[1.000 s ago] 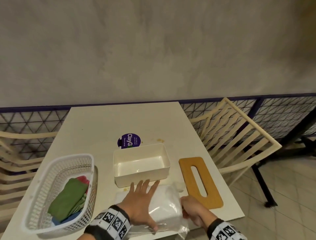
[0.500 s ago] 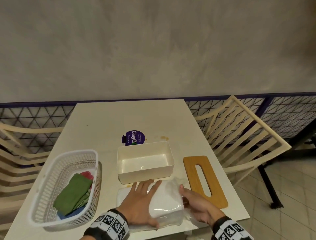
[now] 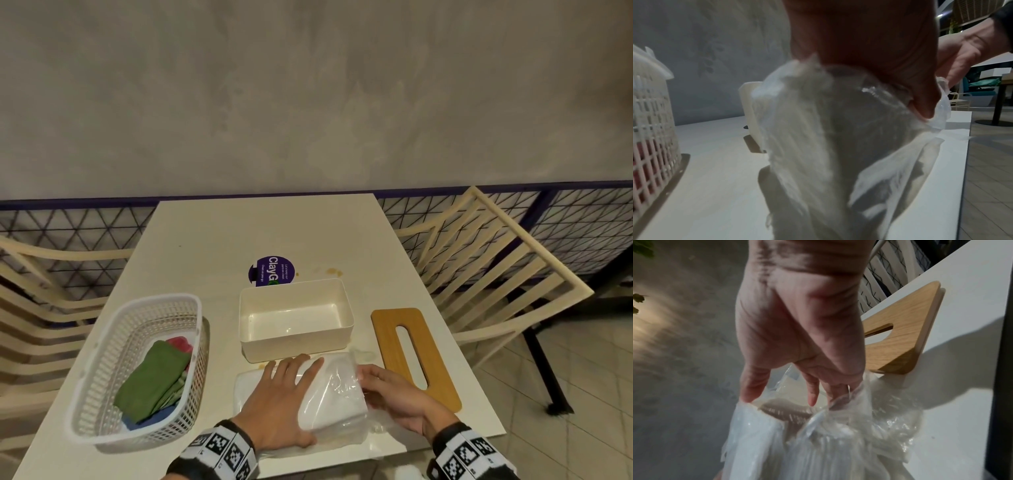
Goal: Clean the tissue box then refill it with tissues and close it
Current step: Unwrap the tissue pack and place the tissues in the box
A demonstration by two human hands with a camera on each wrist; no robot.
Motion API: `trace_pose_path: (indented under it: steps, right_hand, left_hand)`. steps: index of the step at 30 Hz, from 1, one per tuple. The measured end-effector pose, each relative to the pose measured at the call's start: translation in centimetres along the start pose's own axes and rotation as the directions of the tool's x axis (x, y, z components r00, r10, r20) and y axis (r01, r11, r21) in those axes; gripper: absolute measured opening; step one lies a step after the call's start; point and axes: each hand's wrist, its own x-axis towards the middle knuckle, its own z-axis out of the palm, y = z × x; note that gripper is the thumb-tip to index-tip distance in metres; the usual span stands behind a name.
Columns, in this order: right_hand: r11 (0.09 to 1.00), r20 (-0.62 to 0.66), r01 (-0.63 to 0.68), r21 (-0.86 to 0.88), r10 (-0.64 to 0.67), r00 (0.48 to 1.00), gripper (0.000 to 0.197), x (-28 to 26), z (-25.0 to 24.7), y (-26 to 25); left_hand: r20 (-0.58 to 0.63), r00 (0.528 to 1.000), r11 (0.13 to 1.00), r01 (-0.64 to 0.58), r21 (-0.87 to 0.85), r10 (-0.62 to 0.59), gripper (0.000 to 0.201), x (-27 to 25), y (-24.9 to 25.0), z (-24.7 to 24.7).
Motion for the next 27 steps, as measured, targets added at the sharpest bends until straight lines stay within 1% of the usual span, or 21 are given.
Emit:
trace_pose_path:
  steps: [5, 8, 12, 13, 14, 16, 17, 19, 21, 22, 25, 27]
  right_hand:
    - [0.999, 0.021, -0.039, -0.024, 0.04, 0.999, 0.03, -0.4, 0.0, -0.3]
    - [0.998, 0.024, -0.056, -0.007, 0.056, 0.998, 0.032, -0.5, 0.2, -0.2]
    - [0.992, -0.034, -0.071, -0.102, 0.068, 0.997, 0.04, -0.4, 0.5, -0.3]
    - [0.989, -0.06, -0.09, -0.114, 0.083, 0.995, 0.037, -0.3, 0.4, -0.4]
    - [0.988, -0.08, -0.112, -0.11, 0.103, 0.991, 0.03, -0.5, 0.6, -0.6]
    - [0.981, -0.08, -0.178, -0.077, 0.172, 0.982, 0.015, -0.7, 0.9, -1.2]
    - [0.975, -0.075, -0.213, -0.066, 0.208, 0.975, 0.011, -0.8, 1.0, -1.4]
    - [0.961, -0.1, -0.261, -0.095, 0.252, 0.963, 0.016, -0.4, 1.4, -1.8]
    - [0.942, -0.17, -0.304, -0.141, 0.279, 0.945, 0.027, 0.0, 1.5, -1.9]
    - [0.935, -0.202, -0.322, -0.147, 0.29, 0.936, 0.028, 0.2, 1.4, -2.0]
    - [0.944, -0.228, -0.306, -0.125, 0.272, 0.935, 0.026, -0.4, 2.0, -2.5]
    - [0.953, -0.221, -0.286, -0.098, 0.26, 0.94, 0.024, -0.6, 2.7, -2.8]
  left_hand:
    - [-0.017, 1.0, 0.998, -0.022, 0.058, 0.023, 0.113, -0.2, 0.3, 0.1]
    - [-0.026, 0.999, 0.996, -0.034, 0.08, 0.036, 0.111, -0.2, 0.6, 0.1]
    - [-0.065, 0.997, 0.998, -0.046, 0.054, 0.049, 0.108, -0.2, 0.9, -0.1]
    - [-0.083, 0.995, 0.998, -0.048, 0.042, 0.051, 0.108, -0.2, 0.9, -0.1]
    - [-0.098, 0.994, 0.998, -0.048, 0.032, 0.051, 0.109, -0.2, 0.9, -0.1]
    - [-0.111, 0.993, 0.999, -0.036, 0.018, 0.037, 0.11, -0.2, 0.9, 0.0]
    - [-0.117, 0.993, 0.999, -0.031, 0.011, 0.033, 0.11, -0.2, 0.9, -0.1]
    - [-0.128, 0.991, 0.999, -0.037, 0.006, 0.037, 0.112, 0.0, 1.0, -0.3]
    - [-0.128, 0.991, 0.999, -0.039, 0.013, 0.04, 0.112, 0.0, 1.1, -0.4]
    - [-0.124, 0.992, 0.999, -0.03, 0.009, 0.031, 0.113, -0.1, 1.1, -0.4]
    - [-0.074, 0.997, 0.999, 0.035, -0.019, -0.036, 0.119, 0.0, 0.8, -0.8]
    - [-0.041, 0.997, 0.998, 0.061, 0.005, -0.061, 0.122, 0.4, 0.9, -1.3]
